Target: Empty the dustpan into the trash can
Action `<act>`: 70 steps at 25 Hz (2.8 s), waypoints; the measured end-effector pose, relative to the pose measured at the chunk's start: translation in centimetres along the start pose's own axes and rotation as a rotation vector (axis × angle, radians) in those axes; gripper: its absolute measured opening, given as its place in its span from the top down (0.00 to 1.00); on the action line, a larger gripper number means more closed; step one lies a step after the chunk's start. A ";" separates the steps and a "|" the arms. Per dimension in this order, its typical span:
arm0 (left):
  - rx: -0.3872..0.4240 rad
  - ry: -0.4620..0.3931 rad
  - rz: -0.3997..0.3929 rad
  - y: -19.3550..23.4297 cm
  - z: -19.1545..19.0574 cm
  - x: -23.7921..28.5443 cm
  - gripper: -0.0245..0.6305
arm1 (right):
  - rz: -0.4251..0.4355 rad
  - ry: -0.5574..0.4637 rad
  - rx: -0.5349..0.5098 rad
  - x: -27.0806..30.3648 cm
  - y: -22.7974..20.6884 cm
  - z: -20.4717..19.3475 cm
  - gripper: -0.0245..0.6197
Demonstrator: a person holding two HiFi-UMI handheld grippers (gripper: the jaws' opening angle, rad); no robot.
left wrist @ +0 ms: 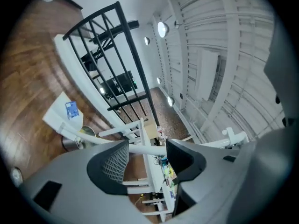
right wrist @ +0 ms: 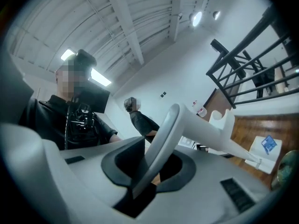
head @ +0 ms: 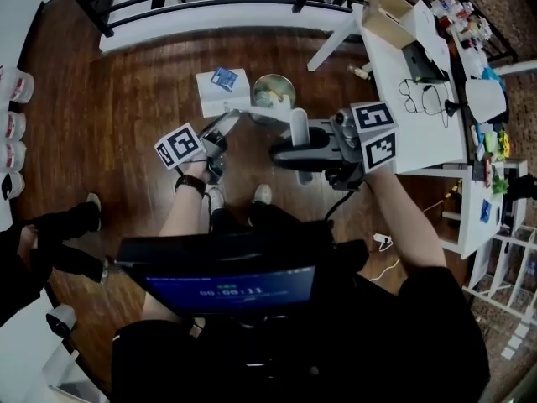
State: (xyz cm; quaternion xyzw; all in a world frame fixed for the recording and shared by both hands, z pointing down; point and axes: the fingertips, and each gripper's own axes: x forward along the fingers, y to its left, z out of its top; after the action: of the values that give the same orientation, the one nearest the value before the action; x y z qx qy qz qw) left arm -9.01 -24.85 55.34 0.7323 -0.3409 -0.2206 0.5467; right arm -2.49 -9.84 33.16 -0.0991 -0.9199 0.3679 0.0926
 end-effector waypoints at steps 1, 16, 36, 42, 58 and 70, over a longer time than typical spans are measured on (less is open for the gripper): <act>-0.035 0.011 -0.007 0.2 -0.5 0.7 0.59 | -0.006 -0.004 -0.007 -0.2 0.4 0.3 0.85; -0.443 0.052 -0.130 -1.9 -7.3 13.7 0.45 | -0.112 -0.076 -0.122 -7.7 5.6 2.1 0.83; -0.747 0.071 -0.175 -5.5 -18.5 23.3 0.58 | -0.197 -0.036 -0.173 -17.4 10.4 -2.0 0.82; -0.802 0.091 -0.147 -5.0 -20.3 24.0 0.63 | -0.188 0.009 -0.161 -18.0 10.6 -3.6 0.82; -1.004 0.157 -0.153 -3.9 -25.4 24.6 0.70 | -0.142 0.268 -0.108 -19.1 11.3 -7.1 0.82; -1.099 0.109 -0.233 -5.3 -26.7 26.3 0.71 | -0.070 0.469 -0.061 -20.5 12.0 -6.5 0.82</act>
State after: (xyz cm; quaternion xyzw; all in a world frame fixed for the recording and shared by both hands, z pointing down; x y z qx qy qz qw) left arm 28.54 -26.10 59.74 0.3828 -0.0642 -0.3864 0.8367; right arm 20.19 -2.18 27.43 -0.1527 -0.8869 0.3033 0.3134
